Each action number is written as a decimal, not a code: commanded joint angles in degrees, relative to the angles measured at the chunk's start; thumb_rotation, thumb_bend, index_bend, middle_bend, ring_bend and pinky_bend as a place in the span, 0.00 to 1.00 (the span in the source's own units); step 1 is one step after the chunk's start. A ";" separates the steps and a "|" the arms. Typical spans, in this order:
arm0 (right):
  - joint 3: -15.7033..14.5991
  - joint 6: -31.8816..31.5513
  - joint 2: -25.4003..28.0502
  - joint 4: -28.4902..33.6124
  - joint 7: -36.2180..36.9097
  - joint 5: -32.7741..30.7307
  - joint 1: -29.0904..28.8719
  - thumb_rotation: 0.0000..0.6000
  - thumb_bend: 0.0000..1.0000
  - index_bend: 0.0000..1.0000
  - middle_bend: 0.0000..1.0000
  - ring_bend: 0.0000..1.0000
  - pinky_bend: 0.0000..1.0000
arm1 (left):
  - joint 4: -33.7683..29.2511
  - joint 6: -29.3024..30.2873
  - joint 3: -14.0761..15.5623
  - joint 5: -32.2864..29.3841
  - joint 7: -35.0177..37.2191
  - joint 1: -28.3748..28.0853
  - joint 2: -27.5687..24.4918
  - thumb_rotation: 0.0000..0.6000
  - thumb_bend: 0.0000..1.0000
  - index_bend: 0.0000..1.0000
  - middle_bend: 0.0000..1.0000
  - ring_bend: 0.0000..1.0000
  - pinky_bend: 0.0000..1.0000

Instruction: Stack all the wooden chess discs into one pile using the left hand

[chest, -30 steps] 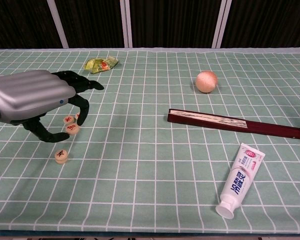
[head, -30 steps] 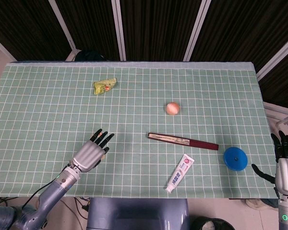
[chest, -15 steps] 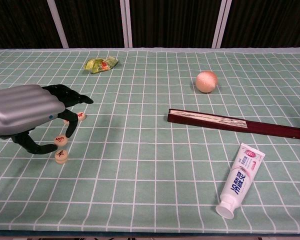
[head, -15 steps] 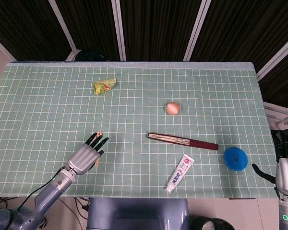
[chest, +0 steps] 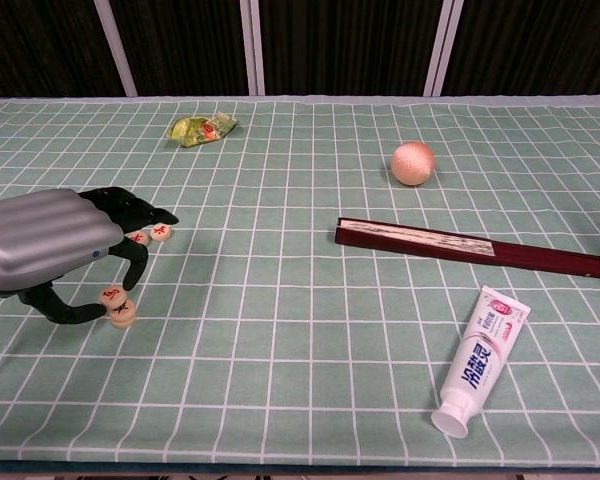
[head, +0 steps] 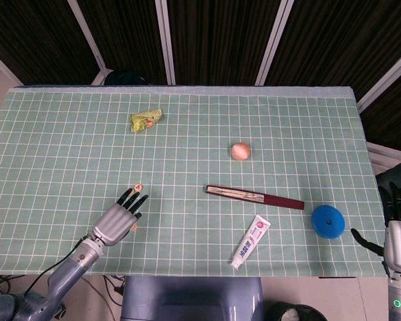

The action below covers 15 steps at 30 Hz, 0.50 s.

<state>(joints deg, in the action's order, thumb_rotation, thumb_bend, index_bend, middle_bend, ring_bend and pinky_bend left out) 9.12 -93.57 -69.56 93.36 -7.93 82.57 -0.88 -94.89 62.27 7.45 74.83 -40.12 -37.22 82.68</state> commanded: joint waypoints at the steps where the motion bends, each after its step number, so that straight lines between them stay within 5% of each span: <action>1: 0.00 -0.01 -0.02 -0.04 0.01 -0.01 0.01 1.00 0.23 0.09 0.01 0.00 0.00 | 0.34 -0.20 -0.16 0.30 -0.12 0.24 0.26 1.00 0.31 0.50 0.01 0.00 0.00; 15: -0.03 -0.05 0.01 -0.23 0.04 0.22 -0.03 1.00 0.23 0.09 0.01 0.00 0.00 | 2.05 -1.25 -1.26 1.20 -1.95 0.89 2.27 1.00 0.31 0.50 0.01 0.00 0.00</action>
<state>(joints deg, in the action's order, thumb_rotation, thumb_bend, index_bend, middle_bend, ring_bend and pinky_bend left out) 9.08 -93.61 -69.55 93.13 -7.90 82.79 -0.91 -92.86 61.02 6.21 76.01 -42.05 -36.35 84.92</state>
